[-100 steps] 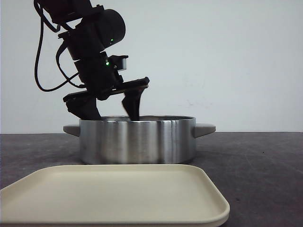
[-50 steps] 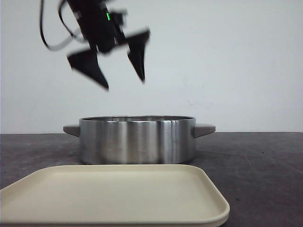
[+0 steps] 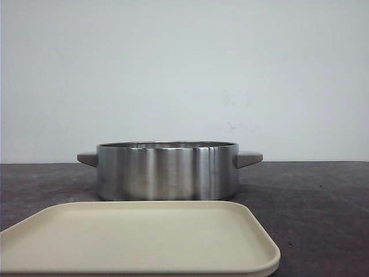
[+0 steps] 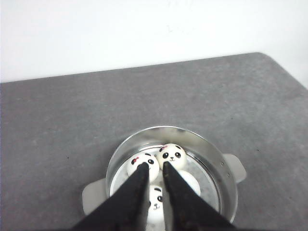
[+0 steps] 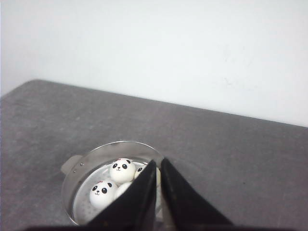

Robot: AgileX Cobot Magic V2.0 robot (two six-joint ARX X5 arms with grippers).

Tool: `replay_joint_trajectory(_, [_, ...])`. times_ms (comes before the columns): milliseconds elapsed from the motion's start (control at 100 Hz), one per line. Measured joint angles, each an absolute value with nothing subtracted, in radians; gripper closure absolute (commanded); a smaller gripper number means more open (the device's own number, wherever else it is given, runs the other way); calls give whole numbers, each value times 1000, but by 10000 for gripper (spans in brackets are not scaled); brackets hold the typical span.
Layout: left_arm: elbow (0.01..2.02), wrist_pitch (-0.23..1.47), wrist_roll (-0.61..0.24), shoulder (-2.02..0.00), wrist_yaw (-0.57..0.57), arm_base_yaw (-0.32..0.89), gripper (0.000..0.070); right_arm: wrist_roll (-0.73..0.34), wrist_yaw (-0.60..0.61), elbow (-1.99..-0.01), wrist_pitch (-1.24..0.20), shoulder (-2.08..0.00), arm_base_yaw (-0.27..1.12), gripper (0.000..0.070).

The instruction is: Steam buns

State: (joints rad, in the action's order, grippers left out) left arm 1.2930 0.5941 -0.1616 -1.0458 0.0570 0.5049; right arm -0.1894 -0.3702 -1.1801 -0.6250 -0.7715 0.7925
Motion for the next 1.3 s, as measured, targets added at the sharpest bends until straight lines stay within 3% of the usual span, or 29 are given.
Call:
replay_joint_trajectory(260, [991, 446, -253, -769, 60, 507, 700, -198, -358, -905, -413, -642, 793, 691])
replay_joint_trajectory(1110, [988, 464, -273, -770, 72, 507, 700, -199, -369, -905, -369, -646, 792, 692])
replay_joint_trajectory(1300, [988, 464, -273, -770, 72, 507, 700, -186, -364, -879, -398, -605, 687, 692])
